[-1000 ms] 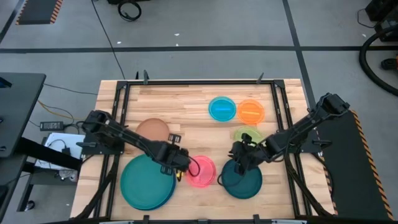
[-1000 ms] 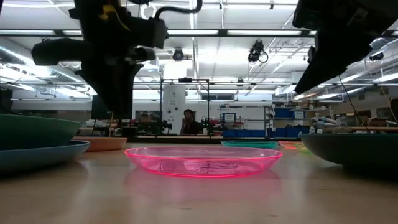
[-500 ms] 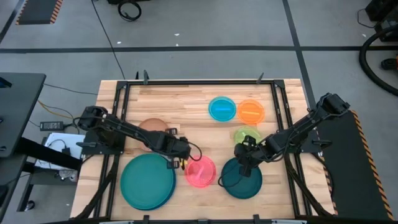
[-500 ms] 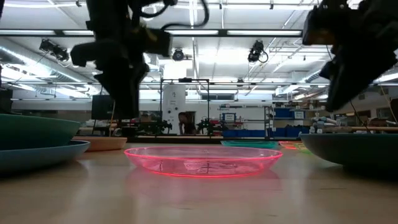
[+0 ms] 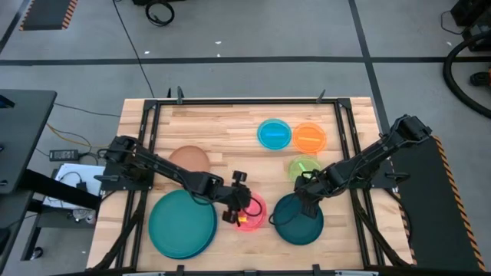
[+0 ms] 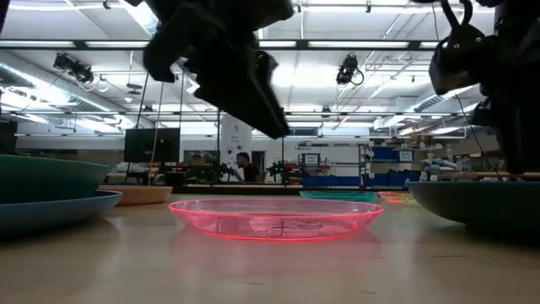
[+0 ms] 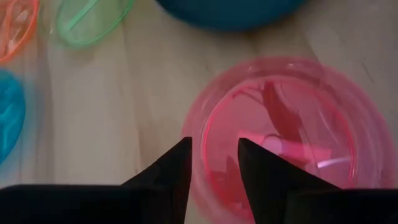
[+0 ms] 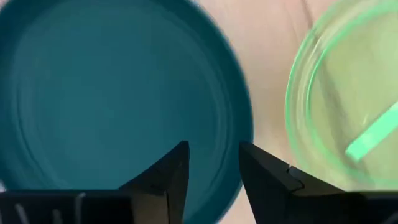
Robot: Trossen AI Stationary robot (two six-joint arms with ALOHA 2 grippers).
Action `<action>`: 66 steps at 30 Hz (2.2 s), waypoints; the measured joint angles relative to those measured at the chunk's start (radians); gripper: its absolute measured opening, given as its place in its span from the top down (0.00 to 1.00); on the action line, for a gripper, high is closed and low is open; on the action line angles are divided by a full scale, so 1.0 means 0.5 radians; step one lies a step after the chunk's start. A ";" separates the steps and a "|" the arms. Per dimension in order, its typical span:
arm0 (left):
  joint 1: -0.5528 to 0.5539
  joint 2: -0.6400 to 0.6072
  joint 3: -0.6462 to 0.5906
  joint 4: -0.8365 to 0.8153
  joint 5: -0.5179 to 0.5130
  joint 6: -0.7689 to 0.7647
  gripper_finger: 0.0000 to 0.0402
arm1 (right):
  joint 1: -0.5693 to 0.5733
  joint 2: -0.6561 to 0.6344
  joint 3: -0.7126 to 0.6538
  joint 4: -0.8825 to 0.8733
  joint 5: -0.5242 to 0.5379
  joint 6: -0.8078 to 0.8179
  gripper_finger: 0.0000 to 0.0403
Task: Stack plastic plates
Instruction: Stack the dark blue plate on top of the green plate
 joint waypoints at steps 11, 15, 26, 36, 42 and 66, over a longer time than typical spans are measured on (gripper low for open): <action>-0.001 0.333 0.317 0.012 0.093 0.328 0.68 | 0.142 -0.284 0.000 -0.210 0.284 0.153 0.63; -0.005 0.386 0.381 0.093 0.118 0.435 0.68 | 0.185 -0.439 0.000 -0.293 0.375 0.202 0.63; -0.032 0.606 0.632 0.220 0.234 0.788 0.68 | 0.266 -0.689 -0.002 -0.375 0.560 0.299 0.63; -0.051 0.722 0.649 0.369 0.294 1.201 0.68 | 0.287 -0.736 -0.002 -0.386 0.618 0.309 0.63; -0.024 0.787 0.652 0.470 0.431 1.256 0.68 | 0.288 -0.732 -0.002 -0.384 0.659 0.309 0.63; -0.011 0.812 0.649 0.422 0.441 1.503 0.95 | 0.288 -0.727 -0.002 -0.376 0.683 0.309 0.63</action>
